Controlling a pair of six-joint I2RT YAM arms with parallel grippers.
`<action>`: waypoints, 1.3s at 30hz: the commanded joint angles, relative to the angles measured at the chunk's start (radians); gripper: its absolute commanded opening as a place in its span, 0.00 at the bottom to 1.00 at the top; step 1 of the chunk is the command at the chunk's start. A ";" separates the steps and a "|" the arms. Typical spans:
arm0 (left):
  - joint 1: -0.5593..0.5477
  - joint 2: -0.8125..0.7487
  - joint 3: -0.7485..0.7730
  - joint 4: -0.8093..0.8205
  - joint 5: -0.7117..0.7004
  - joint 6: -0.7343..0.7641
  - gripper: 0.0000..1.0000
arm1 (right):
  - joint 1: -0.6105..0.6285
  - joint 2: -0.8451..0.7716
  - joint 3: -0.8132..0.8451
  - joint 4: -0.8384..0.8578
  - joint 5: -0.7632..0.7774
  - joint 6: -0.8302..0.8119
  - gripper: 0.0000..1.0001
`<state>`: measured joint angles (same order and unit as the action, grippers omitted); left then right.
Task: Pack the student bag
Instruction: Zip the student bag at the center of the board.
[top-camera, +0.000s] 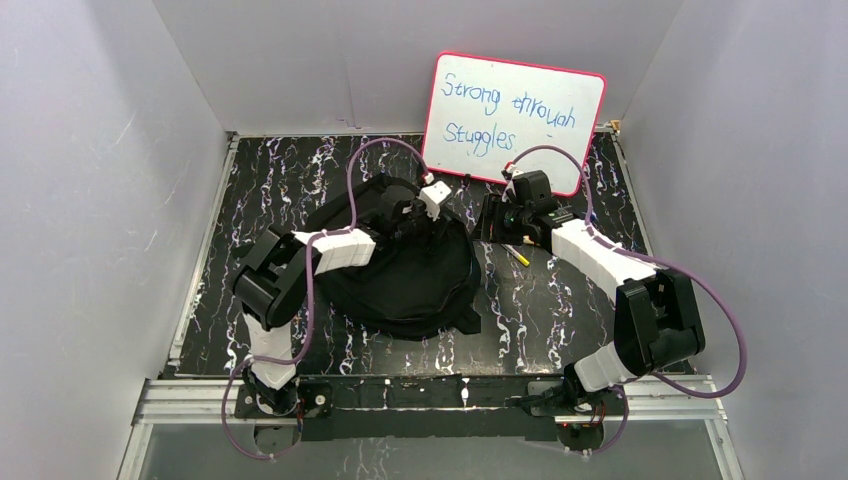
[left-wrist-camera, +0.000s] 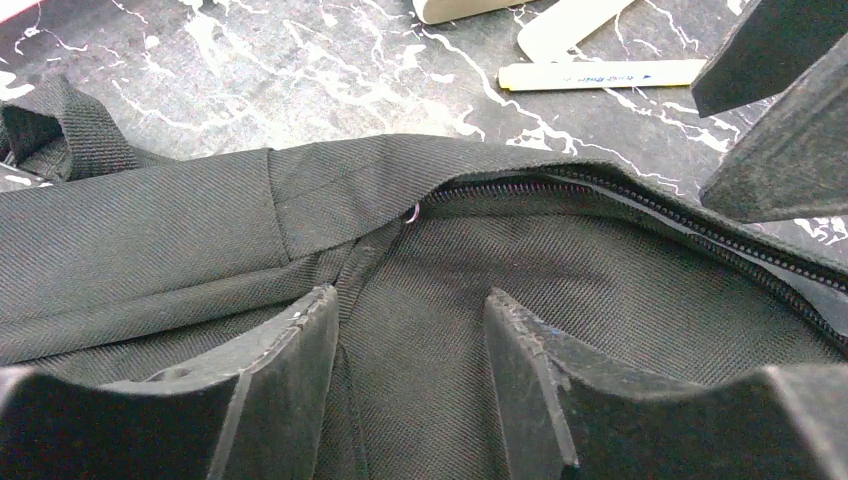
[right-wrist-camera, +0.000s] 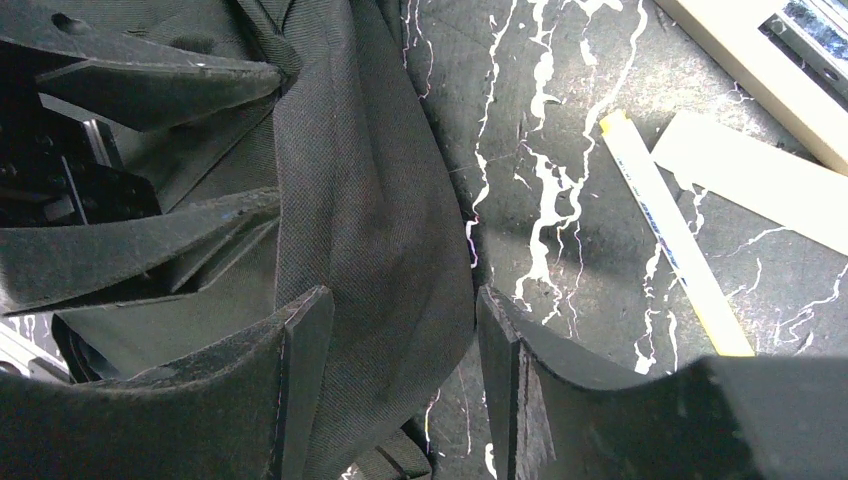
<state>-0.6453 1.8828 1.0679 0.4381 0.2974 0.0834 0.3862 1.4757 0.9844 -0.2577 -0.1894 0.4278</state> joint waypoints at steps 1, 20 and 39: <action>-0.001 0.019 0.060 0.003 -0.034 0.022 0.55 | -0.001 -0.030 -0.002 0.029 -0.024 0.003 0.63; 0.000 0.099 0.135 -0.025 0.011 0.001 0.21 | -0.001 -0.050 -0.012 0.030 -0.034 0.008 0.63; 0.000 -0.011 0.101 -0.068 0.123 -0.018 0.00 | -0.001 -0.071 -0.048 0.036 -0.028 0.006 0.64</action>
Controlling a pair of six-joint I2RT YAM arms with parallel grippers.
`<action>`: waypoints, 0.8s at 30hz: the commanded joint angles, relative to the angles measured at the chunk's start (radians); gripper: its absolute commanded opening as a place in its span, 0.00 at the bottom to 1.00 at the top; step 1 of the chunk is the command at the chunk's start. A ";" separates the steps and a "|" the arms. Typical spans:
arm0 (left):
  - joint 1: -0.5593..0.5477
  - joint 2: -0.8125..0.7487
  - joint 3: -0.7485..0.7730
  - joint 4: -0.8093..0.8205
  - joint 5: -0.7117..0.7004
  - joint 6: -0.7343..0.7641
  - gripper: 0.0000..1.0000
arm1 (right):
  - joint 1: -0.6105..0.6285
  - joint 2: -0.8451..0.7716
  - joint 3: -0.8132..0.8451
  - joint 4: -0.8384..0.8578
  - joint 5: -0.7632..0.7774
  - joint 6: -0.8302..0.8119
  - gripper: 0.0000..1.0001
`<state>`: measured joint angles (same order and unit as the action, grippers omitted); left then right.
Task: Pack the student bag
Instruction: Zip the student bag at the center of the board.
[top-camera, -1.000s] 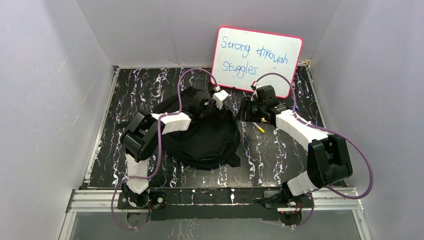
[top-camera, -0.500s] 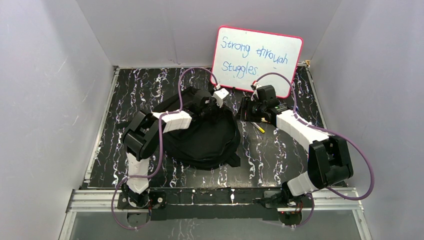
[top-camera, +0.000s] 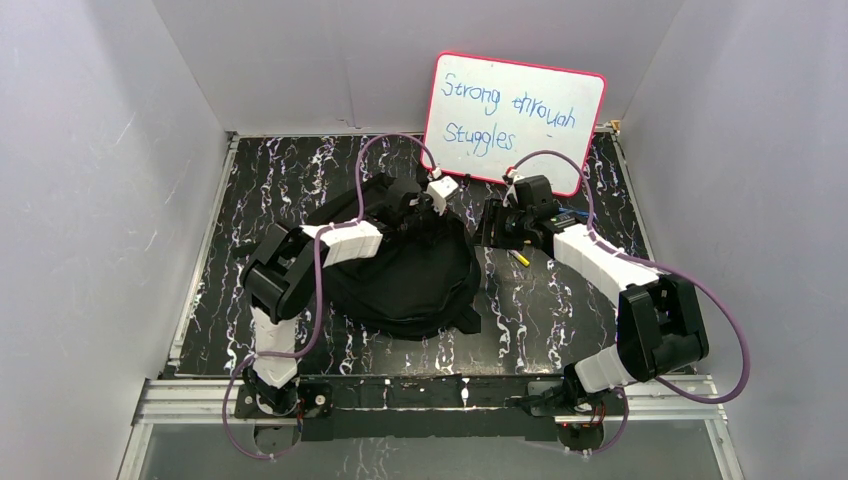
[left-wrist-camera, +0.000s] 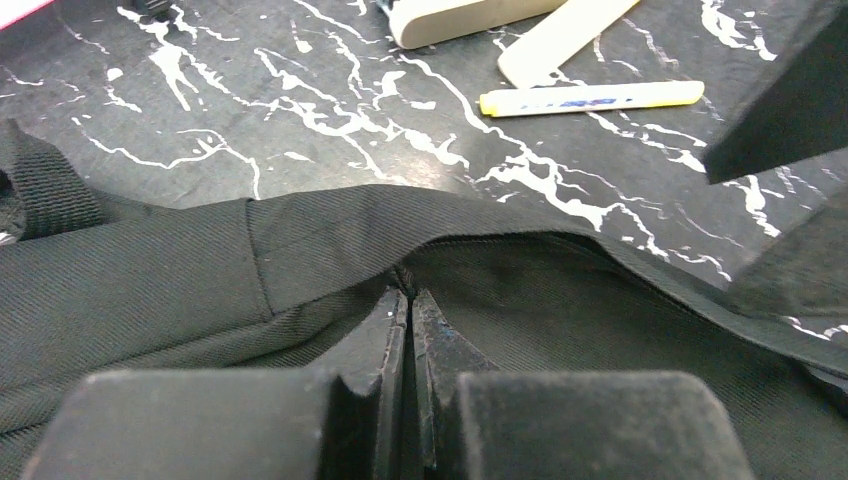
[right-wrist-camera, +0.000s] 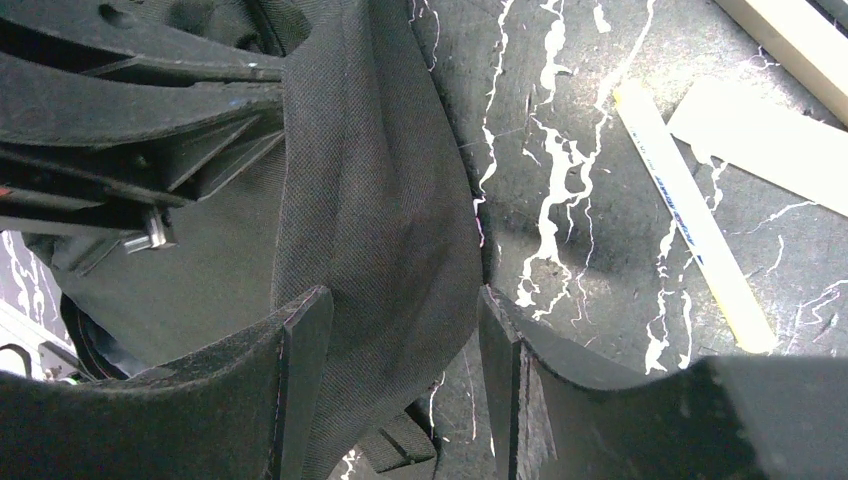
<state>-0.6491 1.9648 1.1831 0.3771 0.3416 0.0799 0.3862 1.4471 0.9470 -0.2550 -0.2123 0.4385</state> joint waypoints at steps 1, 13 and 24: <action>0.003 -0.102 -0.017 -0.011 0.096 -0.020 0.00 | -0.001 -0.042 -0.014 0.034 -0.006 -0.004 0.64; -0.025 -0.163 -0.085 -0.009 0.159 -0.040 0.00 | -0.001 -0.070 -0.036 0.040 0.029 -0.001 0.66; -0.119 -0.245 -0.097 -0.149 0.131 0.063 0.00 | 0.000 -0.086 0.025 0.017 0.110 -0.010 0.75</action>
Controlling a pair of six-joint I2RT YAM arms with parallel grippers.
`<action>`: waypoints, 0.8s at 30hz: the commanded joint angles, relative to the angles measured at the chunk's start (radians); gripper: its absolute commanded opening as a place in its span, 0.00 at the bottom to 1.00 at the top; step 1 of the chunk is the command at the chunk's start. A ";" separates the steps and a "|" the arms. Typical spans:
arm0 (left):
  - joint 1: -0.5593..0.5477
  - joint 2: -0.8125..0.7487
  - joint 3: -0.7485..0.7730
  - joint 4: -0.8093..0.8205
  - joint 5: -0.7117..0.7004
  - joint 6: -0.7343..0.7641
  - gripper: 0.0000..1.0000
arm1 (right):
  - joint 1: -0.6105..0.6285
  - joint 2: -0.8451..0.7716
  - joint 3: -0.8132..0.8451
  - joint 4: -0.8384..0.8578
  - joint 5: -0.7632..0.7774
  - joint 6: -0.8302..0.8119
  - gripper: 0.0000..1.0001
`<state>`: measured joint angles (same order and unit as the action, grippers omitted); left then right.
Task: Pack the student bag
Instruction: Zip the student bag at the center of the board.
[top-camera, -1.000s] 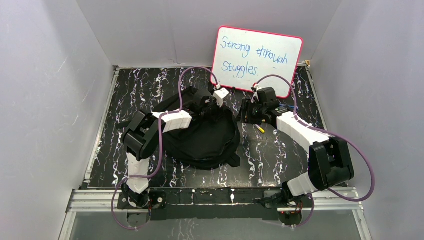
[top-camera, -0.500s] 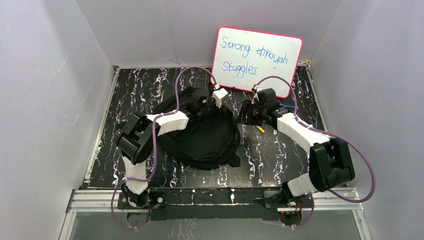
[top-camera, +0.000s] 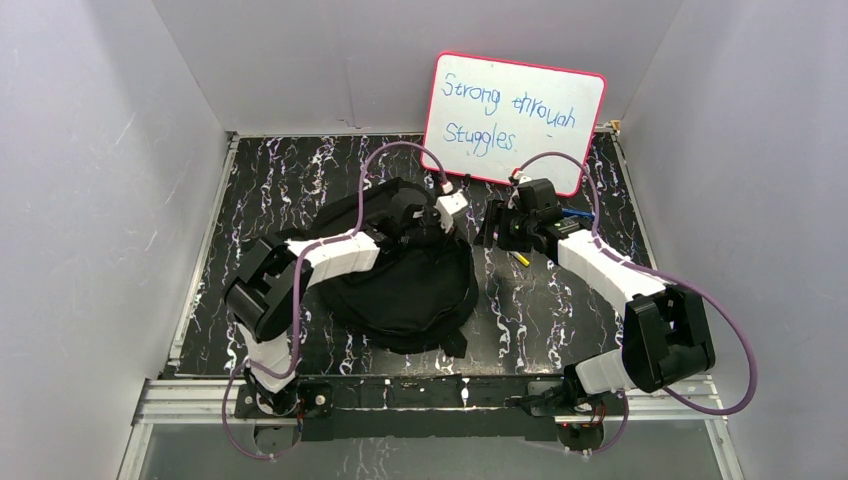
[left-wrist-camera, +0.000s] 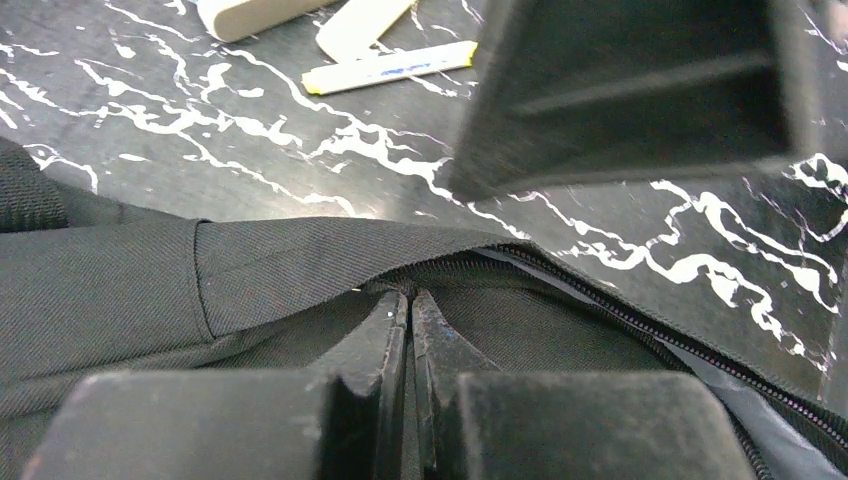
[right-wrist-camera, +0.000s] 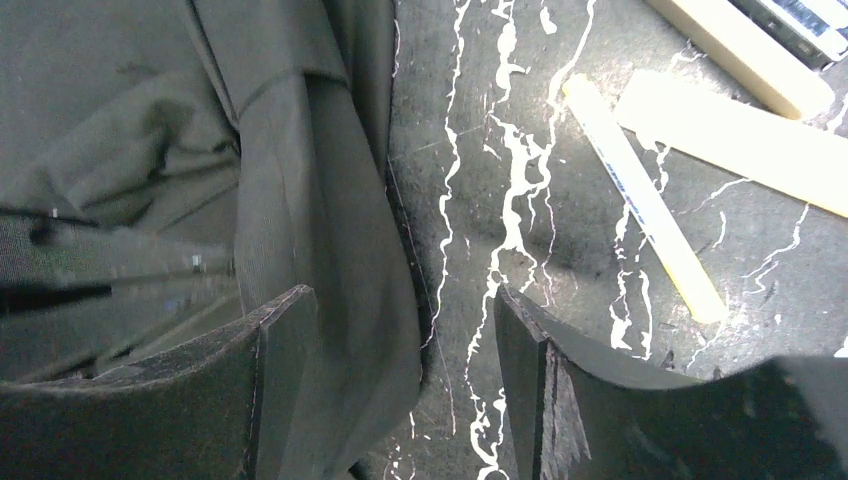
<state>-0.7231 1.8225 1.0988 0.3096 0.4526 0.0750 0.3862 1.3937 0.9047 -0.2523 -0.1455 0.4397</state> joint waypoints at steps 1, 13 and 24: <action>-0.054 -0.121 -0.023 -0.099 0.010 0.079 0.00 | -0.001 -0.034 0.071 0.016 0.048 -0.006 0.75; -0.075 -0.400 -0.262 -0.162 -0.114 0.085 0.00 | -0.004 0.065 0.077 0.138 -0.123 0.131 0.77; -0.085 -0.417 -0.267 -0.201 -0.115 0.098 0.00 | 0.028 0.237 0.149 0.173 -0.301 0.185 0.74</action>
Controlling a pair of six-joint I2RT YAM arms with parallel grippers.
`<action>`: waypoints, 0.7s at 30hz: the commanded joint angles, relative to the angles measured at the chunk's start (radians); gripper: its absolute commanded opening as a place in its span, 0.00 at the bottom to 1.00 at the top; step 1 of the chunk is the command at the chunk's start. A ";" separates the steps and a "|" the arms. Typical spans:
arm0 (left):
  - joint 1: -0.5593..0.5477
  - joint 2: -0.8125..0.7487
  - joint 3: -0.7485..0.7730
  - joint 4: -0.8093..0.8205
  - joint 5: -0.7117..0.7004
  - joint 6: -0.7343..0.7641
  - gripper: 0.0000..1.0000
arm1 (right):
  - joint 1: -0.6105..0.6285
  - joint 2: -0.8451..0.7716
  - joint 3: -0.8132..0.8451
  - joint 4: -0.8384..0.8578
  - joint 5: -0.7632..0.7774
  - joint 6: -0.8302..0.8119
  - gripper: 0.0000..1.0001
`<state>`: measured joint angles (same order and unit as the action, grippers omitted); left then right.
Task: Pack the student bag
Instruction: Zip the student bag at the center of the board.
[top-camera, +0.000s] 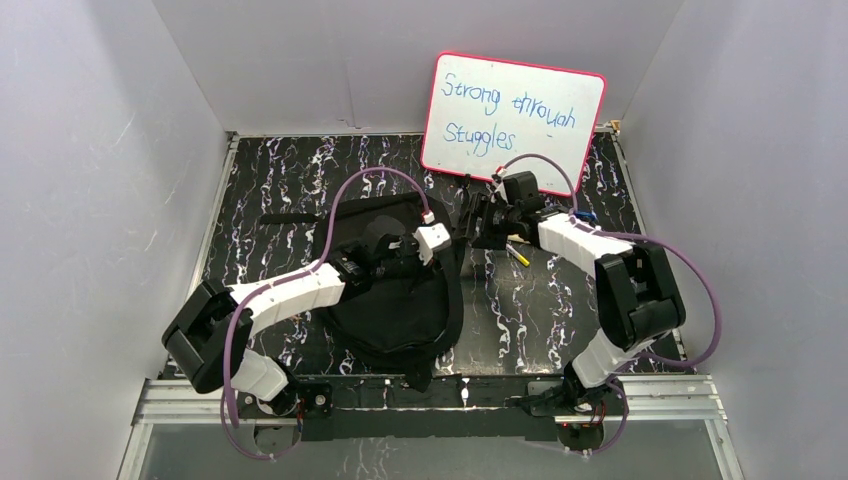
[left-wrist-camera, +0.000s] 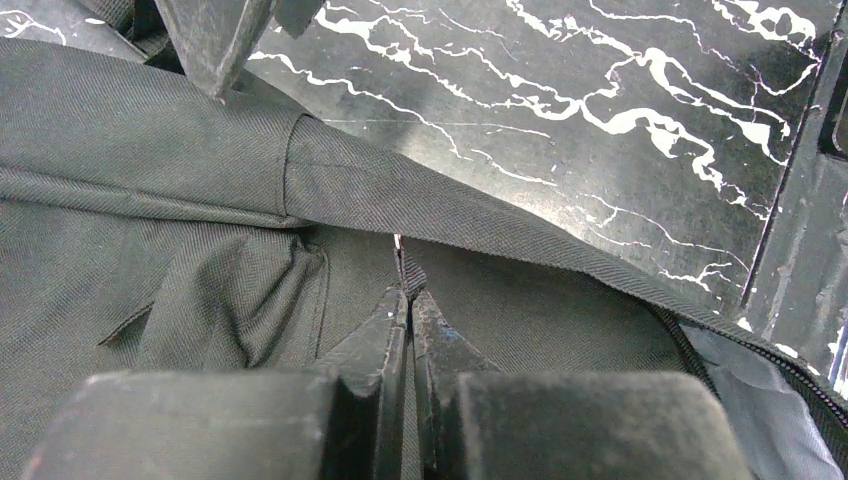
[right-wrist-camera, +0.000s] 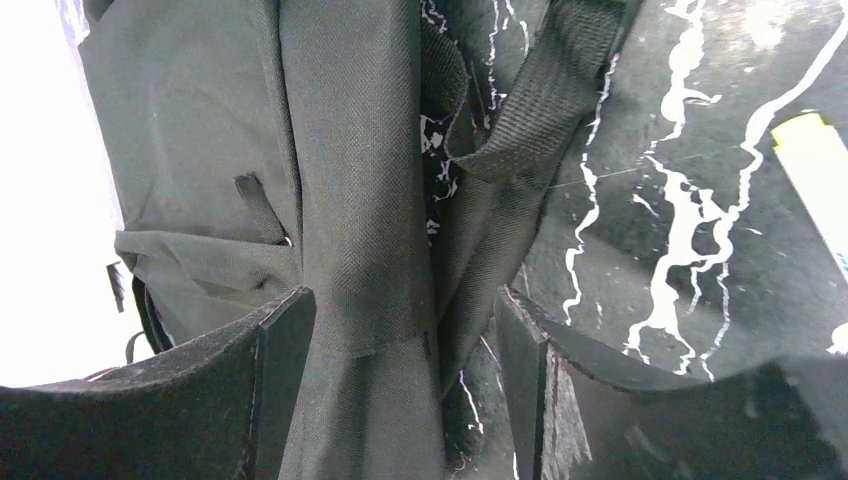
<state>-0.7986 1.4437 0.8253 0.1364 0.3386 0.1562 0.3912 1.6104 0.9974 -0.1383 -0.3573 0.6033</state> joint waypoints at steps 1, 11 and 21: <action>-0.012 -0.036 0.009 -0.030 0.001 0.017 0.00 | 0.032 0.034 0.062 0.057 -0.099 0.020 0.74; -0.051 -0.031 0.011 -0.041 0.022 0.017 0.00 | 0.063 0.158 0.120 0.086 -0.127 0.018 0.66; -0.077 -0.060 0.012 -0.085 -0.001 0.017 0.00 | 0.064 0.234 0.164 0.130 -0.122 0.028 0.06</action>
<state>-0.8619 1.4433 0.8253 0.0933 0.3290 0.1642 0.4541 1.8332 1.1084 -0.0929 -0.4820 0.6277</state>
